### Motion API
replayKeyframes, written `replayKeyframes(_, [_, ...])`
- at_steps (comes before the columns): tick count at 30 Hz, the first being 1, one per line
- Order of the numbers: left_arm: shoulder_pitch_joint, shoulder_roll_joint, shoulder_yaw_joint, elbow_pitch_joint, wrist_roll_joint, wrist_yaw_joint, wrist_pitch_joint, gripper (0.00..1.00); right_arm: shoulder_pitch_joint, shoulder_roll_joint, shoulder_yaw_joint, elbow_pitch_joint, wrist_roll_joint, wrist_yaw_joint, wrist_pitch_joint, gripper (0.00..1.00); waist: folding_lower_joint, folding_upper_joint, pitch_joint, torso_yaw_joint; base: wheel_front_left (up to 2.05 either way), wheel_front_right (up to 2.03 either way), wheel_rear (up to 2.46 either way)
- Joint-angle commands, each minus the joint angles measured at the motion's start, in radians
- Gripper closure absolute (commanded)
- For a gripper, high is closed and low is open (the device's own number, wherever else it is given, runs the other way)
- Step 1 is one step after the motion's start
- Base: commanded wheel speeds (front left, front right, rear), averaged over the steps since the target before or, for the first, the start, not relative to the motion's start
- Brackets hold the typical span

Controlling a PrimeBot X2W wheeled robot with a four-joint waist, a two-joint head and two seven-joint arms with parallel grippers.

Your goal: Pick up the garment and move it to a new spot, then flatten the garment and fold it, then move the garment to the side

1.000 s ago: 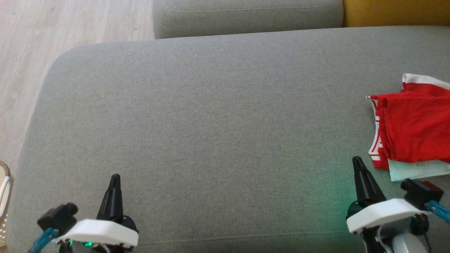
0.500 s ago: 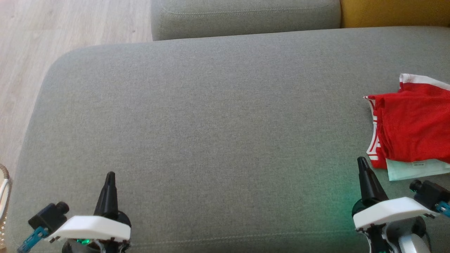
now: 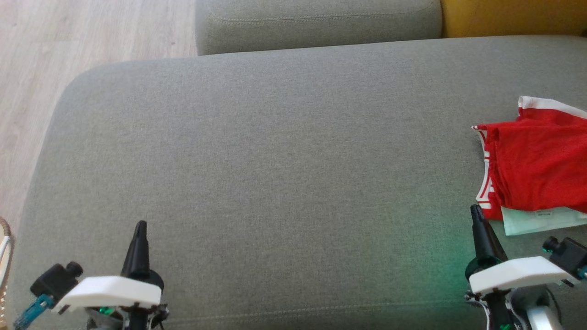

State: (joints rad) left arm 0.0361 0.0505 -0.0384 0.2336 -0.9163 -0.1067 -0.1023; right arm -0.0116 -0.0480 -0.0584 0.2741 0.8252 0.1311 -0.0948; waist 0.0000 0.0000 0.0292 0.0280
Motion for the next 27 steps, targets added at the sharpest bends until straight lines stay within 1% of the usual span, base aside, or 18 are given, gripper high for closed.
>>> replayKeyframes(1, [-0.052, 0.013, 0.027, -0.027, -0.028, -0.006, 0.006, 1.00, -0.057, -0.009, 0.003, -0.033, 0.031, 0.000, 0.009, 1.00, 0.0000, 0.0000, -0.001, -0.001, 0.00, 0.00, 0.00])
replayKeyframes(27, [-0.086, 0.014, 0.066, -0.012, -0.288, -0.013, 0.079, 1.00, -0.071, -0.009, -0.016, -0.032, 0.321, 0.000, 0.082, 1.00, 0.0000, 0.0000, -0.010, -0.011, 0.00, 0.00, 0.00])
